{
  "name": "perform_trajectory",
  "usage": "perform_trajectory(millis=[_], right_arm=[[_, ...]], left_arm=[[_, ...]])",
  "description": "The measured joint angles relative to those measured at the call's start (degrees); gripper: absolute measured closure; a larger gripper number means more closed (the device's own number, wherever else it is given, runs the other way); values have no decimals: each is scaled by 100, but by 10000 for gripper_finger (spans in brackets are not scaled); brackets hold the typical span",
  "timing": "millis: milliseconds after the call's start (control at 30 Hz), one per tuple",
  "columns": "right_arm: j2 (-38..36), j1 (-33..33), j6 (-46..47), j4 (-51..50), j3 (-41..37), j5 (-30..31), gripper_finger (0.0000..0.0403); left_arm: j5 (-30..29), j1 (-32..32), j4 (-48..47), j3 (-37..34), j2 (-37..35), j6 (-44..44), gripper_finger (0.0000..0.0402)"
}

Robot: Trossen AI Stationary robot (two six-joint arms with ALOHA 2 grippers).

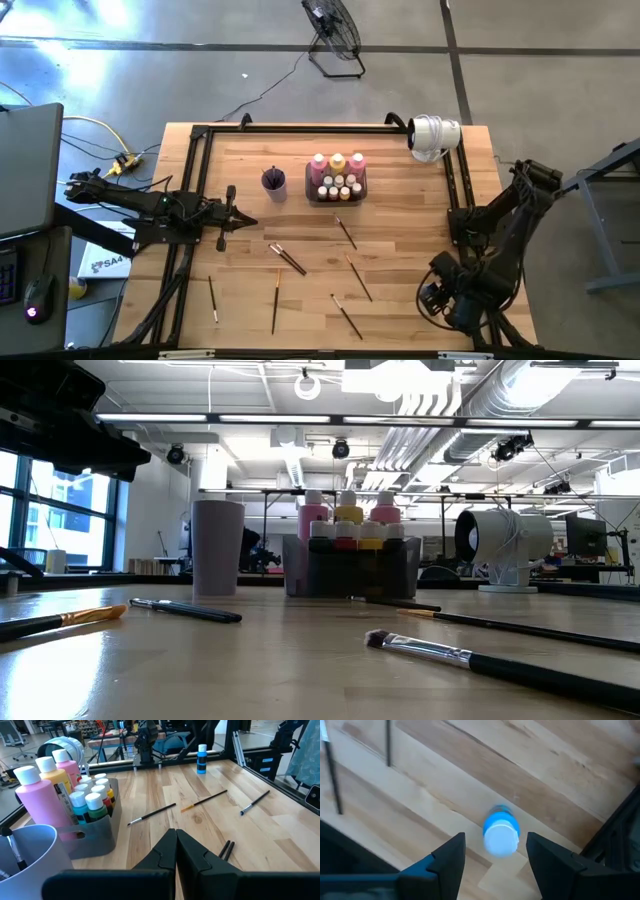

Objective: Pick & Place Paint Supplies
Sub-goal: Put the small blue paint bottle into the gray bin

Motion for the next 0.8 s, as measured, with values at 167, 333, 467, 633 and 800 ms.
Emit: perform_trajectory(millis=[167,333,467,633,800], right_arm=[[0,-2,6,345,-399,-494,202],[0,-2,20,363,-460,-555,202],[0,-2,12,361,-460,-528,202],[0,-1,-2,359,-460,-201,202],[0,-1,-4,359,-460,-101,202]], left_arm=[[2,-2,0,0,0,-11,401],[2,-2,0,0,0,-13,401],[1,-2,0,0,0,-13,401],[2,-2,0,0,0,-13,401],[2,-2,0,0,0,-13,401]])
